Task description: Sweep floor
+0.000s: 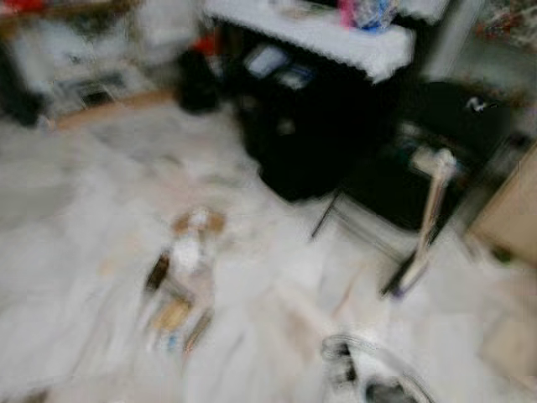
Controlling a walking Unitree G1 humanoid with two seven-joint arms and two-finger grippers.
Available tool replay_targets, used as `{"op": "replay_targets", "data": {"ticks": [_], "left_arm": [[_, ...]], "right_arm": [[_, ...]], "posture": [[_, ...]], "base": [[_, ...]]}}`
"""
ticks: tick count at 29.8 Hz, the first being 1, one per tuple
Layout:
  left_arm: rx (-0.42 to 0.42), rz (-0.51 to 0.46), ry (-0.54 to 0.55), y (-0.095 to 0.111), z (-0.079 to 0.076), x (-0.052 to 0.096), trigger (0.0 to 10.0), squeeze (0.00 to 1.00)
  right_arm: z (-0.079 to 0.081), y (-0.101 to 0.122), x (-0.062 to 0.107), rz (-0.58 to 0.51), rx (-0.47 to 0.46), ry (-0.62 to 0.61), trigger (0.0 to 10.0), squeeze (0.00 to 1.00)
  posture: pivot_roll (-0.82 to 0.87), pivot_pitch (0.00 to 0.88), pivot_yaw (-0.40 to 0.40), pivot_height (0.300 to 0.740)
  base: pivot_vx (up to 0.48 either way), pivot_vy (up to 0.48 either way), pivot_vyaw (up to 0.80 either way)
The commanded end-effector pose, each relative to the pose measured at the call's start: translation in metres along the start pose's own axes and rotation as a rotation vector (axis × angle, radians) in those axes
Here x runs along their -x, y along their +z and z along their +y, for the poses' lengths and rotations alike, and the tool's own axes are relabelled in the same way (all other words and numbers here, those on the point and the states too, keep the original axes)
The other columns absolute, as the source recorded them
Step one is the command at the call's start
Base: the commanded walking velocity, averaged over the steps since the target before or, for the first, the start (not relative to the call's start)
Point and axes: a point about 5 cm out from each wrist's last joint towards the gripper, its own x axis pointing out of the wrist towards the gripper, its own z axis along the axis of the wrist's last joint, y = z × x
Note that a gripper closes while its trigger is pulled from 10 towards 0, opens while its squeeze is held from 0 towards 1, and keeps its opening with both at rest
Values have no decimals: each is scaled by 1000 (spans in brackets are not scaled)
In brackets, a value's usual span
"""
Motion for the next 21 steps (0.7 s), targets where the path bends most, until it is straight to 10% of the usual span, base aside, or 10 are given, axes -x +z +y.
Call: {"op": "replay_targets", "data": {"ticks": [1,21], "left_arm": [[8,-12,-13,4,-5,-2,10000,0],[6,-21,-16,6,-5,-3,10000,0]], "right_arm": [[-8,-5,2,15,3,-24,10000,0],[-3,-10,2,20,-2,-23,10000,0]], "posture": [[-70,25,48,740],[-68,29,50,740]], "base": [[0,0,-788],[0,0,-788]]}}
